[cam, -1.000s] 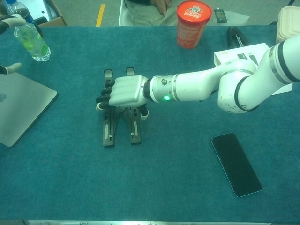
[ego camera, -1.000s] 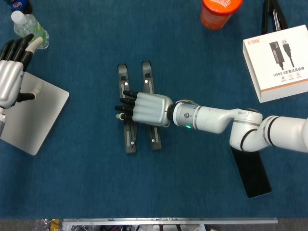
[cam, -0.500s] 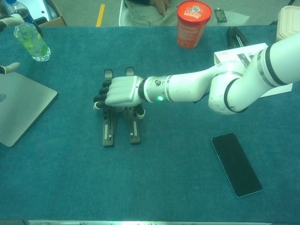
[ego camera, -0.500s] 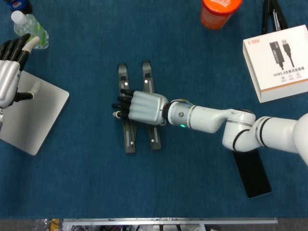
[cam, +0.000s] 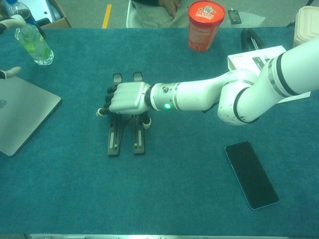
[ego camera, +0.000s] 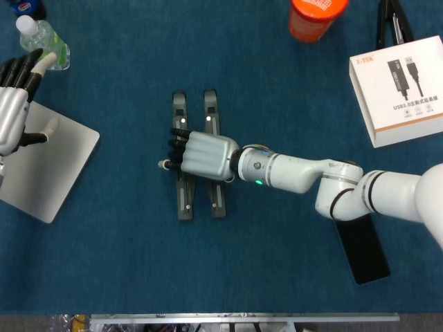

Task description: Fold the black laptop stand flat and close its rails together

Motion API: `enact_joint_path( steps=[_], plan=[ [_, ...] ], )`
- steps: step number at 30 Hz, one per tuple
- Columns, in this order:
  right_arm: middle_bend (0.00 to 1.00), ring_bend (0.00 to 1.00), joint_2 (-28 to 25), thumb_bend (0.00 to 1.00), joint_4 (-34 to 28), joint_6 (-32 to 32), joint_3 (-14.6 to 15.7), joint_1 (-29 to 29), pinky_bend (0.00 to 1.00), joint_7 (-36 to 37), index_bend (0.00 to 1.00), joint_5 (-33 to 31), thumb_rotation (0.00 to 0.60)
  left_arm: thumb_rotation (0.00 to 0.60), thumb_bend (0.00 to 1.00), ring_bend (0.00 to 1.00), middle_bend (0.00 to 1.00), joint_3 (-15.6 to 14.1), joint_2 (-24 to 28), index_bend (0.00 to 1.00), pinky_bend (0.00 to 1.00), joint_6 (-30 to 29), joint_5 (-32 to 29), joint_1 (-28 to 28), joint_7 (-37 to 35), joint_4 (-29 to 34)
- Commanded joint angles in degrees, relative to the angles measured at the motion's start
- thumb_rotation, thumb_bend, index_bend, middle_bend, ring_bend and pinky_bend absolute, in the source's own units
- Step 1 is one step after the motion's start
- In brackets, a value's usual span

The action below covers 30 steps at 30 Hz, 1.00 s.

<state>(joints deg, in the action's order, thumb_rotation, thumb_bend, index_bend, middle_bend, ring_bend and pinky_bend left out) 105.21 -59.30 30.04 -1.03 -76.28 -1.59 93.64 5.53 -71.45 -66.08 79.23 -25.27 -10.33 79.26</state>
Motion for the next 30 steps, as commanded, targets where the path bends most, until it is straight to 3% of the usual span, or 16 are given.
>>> enact_joint_path(
  steps=[1,9,21,25,30],
  plan=[
    [0.31,0.14,0.16,0.00,0.10,0.41,0.08,0.17,0.07,0.13,0.00,-0.05,0.600,0.600,0.32,0.00,0.00,0.01,-0.13,0.00,0.00,0.01,0.09,0.02,-0.07,-0.15],
    [0.37,0.23,0.52,0.00,0.16,1.96,0.16,0.78,0.14,0.98,0.00,-0.22,0.600,0.600,0.32,0.00,0.00,0.05,-0.22,0.00,0.00,0.11,0.50,-0.02,-0.28,-0.23],
    [0.46,0.35,0.94,0.00,0.45,4.51,0.16,1.62,0.35,1.11,0.00,0.05,0.600,0.600,0.32,0.00,0.00,0.07,-0.28,0.00,0.00,0.05,0.89,0.05,-0.48,-0.34],
    [0.46,0.37,0.99,0.00,0.44,4.70,0.23,1.89,0.41,0.91,0.00,-0.11,0.600,0.600,0.32,0.00,0.00,0.07,-0.52,0.00,0.00,0.00,1.00,0.08,-0.60,-0.54],
    [0.45,0.36,-0.02,0.00,-1.32,5.16,0.40,2.46,0.43,0.71,0.00,-0.29,0.600,0.600,0.32,0.00,0.00,0.06,-0.68,0.00,0.00,0.15,1.13,-0.01,-0.64,-0.81]
  ],
)
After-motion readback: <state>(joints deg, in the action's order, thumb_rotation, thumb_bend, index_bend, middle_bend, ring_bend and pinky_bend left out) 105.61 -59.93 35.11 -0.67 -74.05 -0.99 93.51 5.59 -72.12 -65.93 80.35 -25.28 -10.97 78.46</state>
